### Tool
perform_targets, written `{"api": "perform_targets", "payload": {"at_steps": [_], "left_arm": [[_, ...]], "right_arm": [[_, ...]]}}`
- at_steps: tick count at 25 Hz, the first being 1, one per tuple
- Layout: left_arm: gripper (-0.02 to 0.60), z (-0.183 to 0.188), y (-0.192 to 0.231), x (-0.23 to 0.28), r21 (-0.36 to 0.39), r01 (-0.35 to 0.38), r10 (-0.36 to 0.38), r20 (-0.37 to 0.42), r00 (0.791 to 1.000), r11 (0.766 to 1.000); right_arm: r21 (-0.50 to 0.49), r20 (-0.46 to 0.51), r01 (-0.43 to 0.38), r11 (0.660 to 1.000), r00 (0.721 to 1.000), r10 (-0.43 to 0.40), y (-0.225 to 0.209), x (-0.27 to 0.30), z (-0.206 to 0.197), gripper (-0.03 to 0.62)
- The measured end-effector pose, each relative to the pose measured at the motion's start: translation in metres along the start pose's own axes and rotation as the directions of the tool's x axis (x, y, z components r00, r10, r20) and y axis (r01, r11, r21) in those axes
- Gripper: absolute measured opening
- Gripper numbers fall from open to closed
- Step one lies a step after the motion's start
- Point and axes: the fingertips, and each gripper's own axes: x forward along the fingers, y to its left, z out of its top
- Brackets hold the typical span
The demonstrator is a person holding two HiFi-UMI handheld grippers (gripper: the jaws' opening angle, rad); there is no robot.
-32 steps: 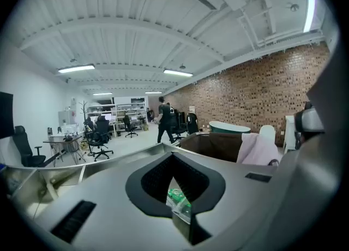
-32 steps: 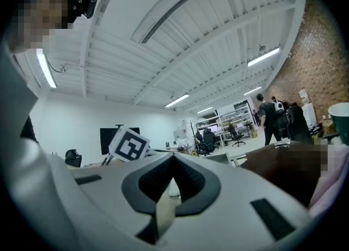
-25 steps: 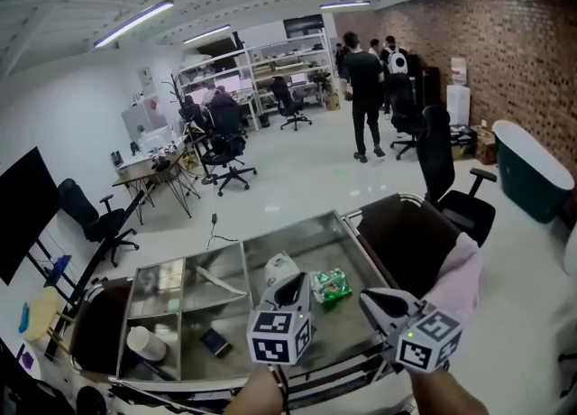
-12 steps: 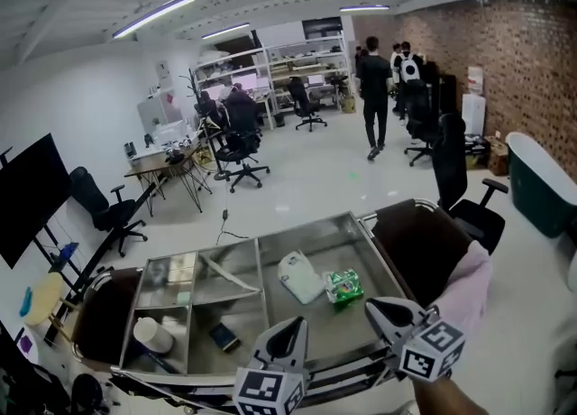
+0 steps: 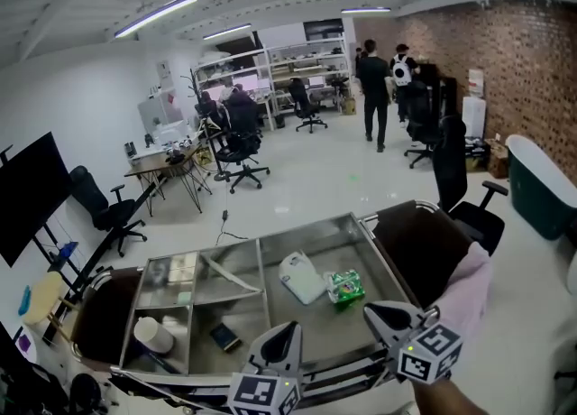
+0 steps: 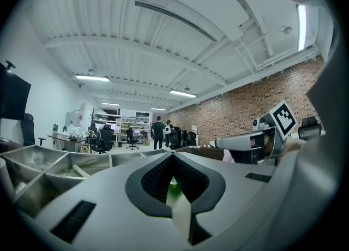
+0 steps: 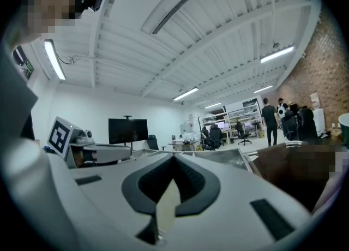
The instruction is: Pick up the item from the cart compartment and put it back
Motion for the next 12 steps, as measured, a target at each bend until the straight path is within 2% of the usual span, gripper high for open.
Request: {"api": "perform_targets", "payload": {"at_steps": [6, 12], "left_arm": [[0.0, 0.004, -0.01, 0.0028, 0.017, 0.029, -0.029, 0.003, 1.0, 0.999], [0.0, 0.0003, -0.0084, 0.0089, 0.015, 0.021, -0.021, -0.001, 1.0, 1.0]], "right_arm": [[0.004, 0.0, 0.025, 1.0, 1.0, -0.025, -0.0029, -0.0006, -0.0046, 0.012], [0.003, -0.004, 0.019, 1.0, 1.0, -0.019, -0.0036, -0.001, -0.0041, 0.012]]}}
